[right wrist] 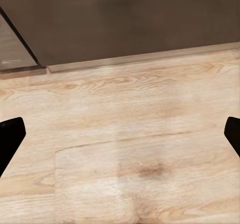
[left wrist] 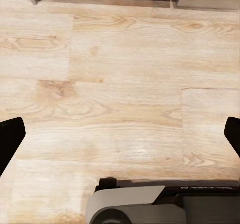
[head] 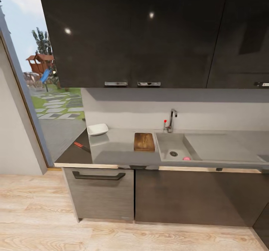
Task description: In the kitchen, take the Vidalia onion out of the sink, dice it on the chopping board with the paring knife, put the diced onion into the bowl on the countertop, then place both the paring knife and the chopping board into the sink.
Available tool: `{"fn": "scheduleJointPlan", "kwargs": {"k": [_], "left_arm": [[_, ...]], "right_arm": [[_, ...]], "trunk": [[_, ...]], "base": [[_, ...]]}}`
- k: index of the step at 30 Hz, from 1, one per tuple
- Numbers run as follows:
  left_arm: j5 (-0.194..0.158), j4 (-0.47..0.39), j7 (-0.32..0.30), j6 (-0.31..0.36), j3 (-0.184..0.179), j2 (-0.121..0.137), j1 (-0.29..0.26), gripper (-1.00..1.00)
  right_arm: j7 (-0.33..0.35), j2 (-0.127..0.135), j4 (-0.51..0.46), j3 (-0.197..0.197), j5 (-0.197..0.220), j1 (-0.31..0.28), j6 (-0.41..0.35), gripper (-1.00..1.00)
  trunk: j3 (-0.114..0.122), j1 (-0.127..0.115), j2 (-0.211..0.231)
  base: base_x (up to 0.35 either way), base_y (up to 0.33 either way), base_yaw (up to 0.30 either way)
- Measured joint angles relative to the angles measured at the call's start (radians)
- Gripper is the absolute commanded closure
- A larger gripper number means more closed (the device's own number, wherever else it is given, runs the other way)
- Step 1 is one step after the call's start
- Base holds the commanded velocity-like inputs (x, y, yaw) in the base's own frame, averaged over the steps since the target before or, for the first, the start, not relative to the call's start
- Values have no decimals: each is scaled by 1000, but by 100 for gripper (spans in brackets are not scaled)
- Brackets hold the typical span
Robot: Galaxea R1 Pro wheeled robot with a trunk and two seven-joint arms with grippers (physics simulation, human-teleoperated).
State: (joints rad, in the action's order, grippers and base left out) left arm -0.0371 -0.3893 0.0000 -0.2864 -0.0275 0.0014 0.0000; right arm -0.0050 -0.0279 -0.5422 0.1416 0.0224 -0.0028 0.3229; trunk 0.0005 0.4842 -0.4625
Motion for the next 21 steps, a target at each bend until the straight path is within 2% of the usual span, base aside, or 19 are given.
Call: {"fn": "scheduleJointPlan", "kwargs": {"k": [21], "left_arm": [[0, 3, 0, -21, 0, 1, 0, -100]], "right_arm": [[0, 1, 0, 0, -2, 0, 1, -100]], "trunk": [[0, 0, 0]], "base": [[0, 0, 0]]}}
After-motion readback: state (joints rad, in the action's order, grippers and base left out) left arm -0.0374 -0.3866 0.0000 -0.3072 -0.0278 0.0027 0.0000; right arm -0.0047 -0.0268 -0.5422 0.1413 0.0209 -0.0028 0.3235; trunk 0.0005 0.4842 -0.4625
